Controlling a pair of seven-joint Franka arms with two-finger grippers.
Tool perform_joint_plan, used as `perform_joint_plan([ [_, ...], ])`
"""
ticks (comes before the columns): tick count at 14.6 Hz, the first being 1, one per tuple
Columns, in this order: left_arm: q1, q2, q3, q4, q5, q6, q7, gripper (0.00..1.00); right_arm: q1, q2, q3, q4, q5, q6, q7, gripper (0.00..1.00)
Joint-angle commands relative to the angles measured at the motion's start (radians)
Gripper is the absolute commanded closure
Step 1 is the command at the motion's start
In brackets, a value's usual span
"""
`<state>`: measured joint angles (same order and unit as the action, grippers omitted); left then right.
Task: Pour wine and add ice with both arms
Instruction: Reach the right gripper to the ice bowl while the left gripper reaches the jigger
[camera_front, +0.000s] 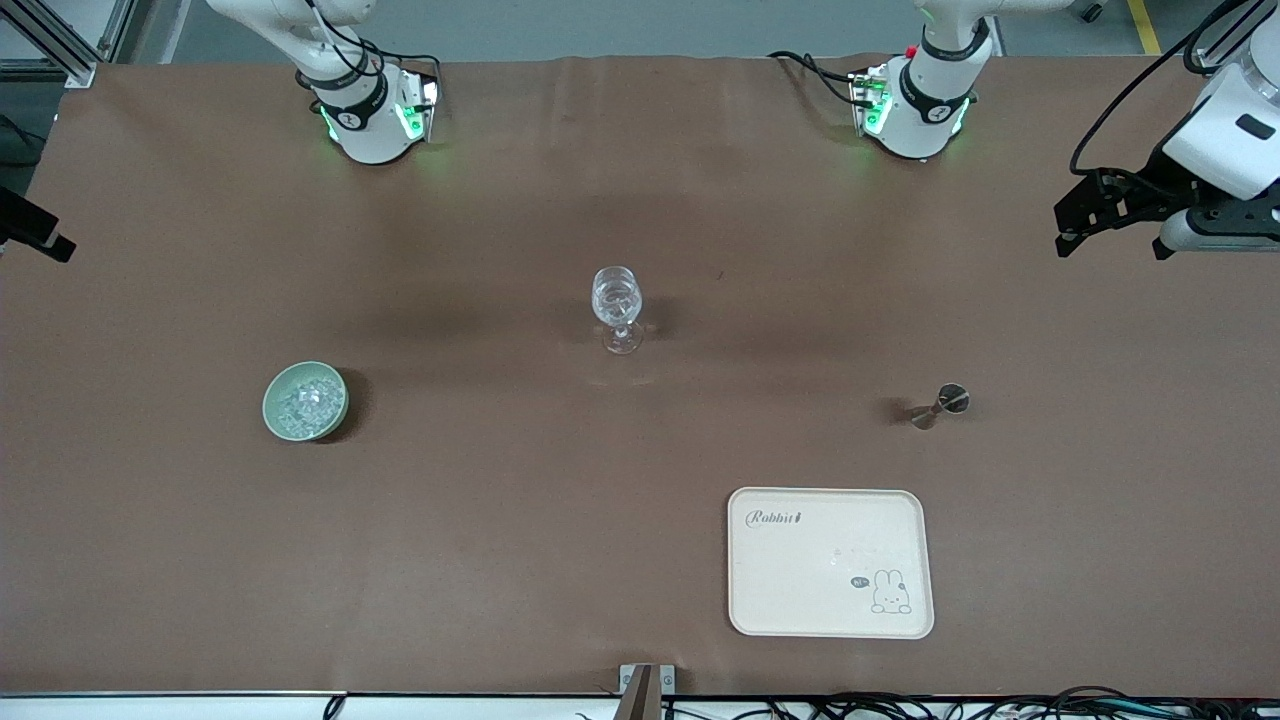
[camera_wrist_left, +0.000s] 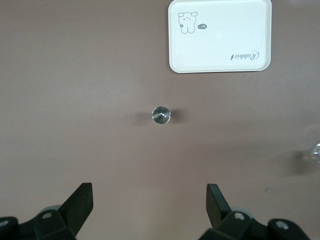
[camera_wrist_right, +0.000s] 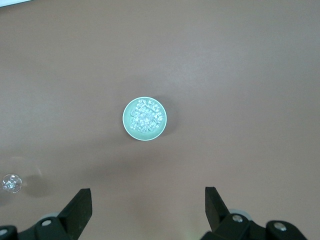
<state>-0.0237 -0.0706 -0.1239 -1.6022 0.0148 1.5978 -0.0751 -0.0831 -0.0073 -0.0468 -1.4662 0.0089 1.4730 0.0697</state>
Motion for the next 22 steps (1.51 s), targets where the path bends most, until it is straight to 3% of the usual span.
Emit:
perform_joint_plan([
  [1,0.014,0.005,0.004,0.025,-0.027,-0.036,0.005,0.00,-0.007,-0.022,0.008,-0.020,0.005,0.004,0.004,0.00],
  [5,0.028,0.043,0.024,0.059,-0.029,-0.035,-0.020,0.00,-0.007,-0.022,0.008,-0.020,0.005,0.003,0.004,0.00],
  [8,0.103,0.182,0.035,0.129,-0.047,-0.013,0.006,0.00,-0.007,-0.022,0.008,-0.020,0.005,0.004,0.004,0.00],
  [13,0.136,0.385,0.035,0.131,-0.048,0.096,-0.020,0.00,-0.007,-0.019,0.008,-0.026,0.005,0.004,-0.011,0.00],
  [15,0.131,0.466,0.035,0.133,-0.058,0.100,-0.098,0.00,0.009,0.029,0.010,-0.045,0.006,0.024,-0.028,0.00],
  [19,0.192,0.613,0.035,0.136,-0.189,0.129,-0.178,0.00,0.011,0.102,0.010,-0.146,0.006,0.166,-0.164,0.00],
  [22,0.252,0.686,0.035,0.151,-0.309,0.134,-0.302,0.03,0.016,0.135,0.010,-0.281,0.011,0.350,-0.215,0.00],
])
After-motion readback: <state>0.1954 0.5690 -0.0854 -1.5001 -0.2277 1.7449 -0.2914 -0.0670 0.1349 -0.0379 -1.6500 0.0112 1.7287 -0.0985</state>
